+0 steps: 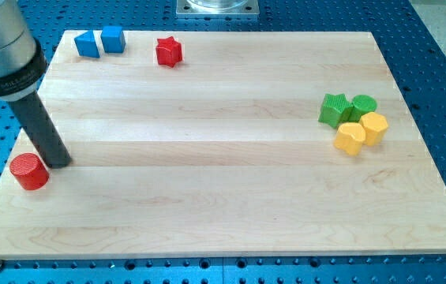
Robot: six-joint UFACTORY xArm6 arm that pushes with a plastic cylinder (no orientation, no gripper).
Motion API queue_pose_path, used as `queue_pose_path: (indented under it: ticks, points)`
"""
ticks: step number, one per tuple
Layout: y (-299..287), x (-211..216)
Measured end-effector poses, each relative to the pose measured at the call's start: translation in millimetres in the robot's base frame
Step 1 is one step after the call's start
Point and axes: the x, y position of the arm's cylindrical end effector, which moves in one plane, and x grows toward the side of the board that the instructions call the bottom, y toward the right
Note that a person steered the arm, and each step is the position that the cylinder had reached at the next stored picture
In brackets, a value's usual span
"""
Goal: Push the red circle slightly to the right
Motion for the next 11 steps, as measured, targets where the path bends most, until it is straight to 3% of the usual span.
queue_pose_path:
  ticks: [1, 2, 3, 7, 8, 9, 11]
  points:
    - [0, 0]
    - [-33, -47]
    - [-77, -47]
    - [-65, 41]
    - [-68, 40]
    - [-57, 9]
    - [46, 1]
